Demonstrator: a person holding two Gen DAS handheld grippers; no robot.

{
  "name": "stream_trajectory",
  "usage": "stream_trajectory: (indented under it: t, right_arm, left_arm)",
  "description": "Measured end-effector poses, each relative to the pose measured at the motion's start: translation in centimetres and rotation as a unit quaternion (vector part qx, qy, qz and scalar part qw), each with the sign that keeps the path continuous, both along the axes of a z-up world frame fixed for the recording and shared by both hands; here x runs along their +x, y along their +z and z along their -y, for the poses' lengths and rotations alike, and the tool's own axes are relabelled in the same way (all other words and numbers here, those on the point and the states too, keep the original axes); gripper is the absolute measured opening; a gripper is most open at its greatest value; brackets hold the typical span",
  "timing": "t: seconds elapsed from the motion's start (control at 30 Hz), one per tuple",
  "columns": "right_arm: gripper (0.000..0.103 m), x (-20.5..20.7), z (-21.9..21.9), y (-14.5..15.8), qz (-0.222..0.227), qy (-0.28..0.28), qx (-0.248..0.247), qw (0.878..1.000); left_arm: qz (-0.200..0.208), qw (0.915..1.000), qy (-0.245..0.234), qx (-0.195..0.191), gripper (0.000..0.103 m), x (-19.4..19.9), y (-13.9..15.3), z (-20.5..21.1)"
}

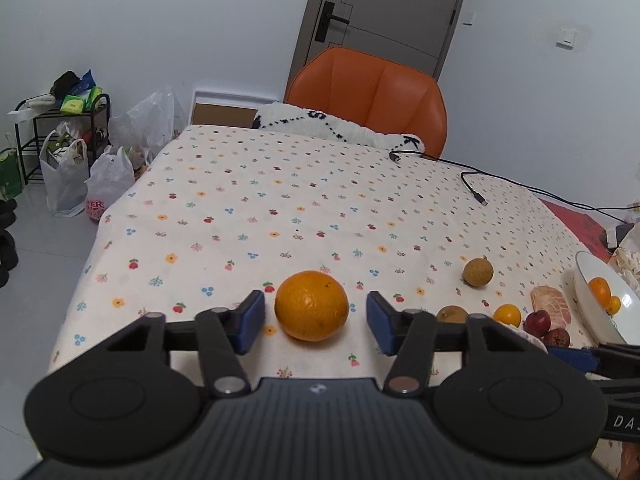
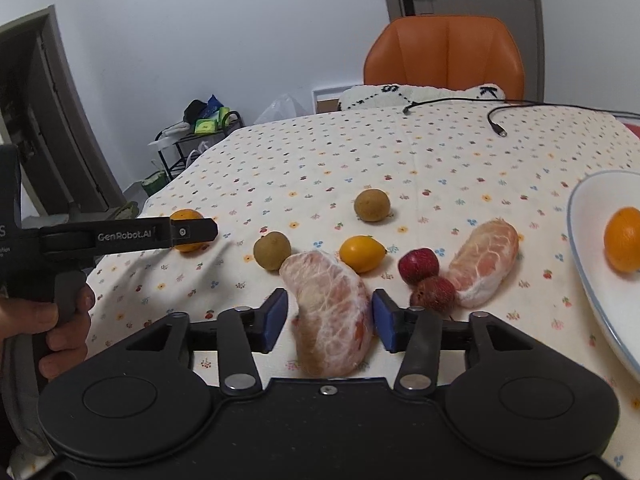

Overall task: Organize fruits
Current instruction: 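Grasp the peeled pomelo segment with the right tool while the left tool grasps another orange, then carry both fruits to the plate while the left tool opens to drop the orange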

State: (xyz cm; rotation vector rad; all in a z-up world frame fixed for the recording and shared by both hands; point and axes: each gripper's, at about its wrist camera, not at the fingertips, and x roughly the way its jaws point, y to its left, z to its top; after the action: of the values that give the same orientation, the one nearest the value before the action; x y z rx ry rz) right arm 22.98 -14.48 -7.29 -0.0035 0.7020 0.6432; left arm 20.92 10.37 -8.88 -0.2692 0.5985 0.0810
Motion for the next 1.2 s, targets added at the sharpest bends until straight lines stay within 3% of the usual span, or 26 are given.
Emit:
stream_trajectory:
  t: [0.07, 0.13, 0.2, 0.23, 0.6, 1.2]
  right_arm:
    - [0.053, -0.1, -0.4, 0.0, 0.008, 0.005, -0.009, 1.000]
    - [0.054, -0.2, -0.6, -0.1, 0.015, 0.009, -0.015, 1.000]
    - [0.048, -0.2, -0.6, -0.1, 0.019, 0.007, -0.019, 1.000]
    - [0.038, -0.2, -0.6, 0.0, 0.024, 0.002, -0.027, 0.999]
    - [0.036, -1.6, 1.5, 1.3, 0.025, -0.003, 0.000, 1.000]
    - [0.036, -3.3, 7.6, 4.1, 0.059, -0.062, 0.028, 0.996]
  left_arm:
    - [0.000, 1.0000, -0.001, -0.004, 0.039, 0.0, 0.0, -0.1]
    - [-0.002, 1.0000, -0.002, -0.008, 0.037, 0.0, 0.1, -0.1]
    - [-0.002, 0.9999, -0.004, -0.011, 0.037, -0.2, 0.2, 0.0]
    - [-0.002, 0.9999, -0.005, -0.010, 0.037, -0.4, 0.2, 0.1]
    - [0.013, 0.9997, -0.019, -0.003, 0.036, -2.1, 1.8, 1.9]
    - [0.053, 0.9965, -0.064, 0.007, 0.036, -3.3, 5.0, 7.0]
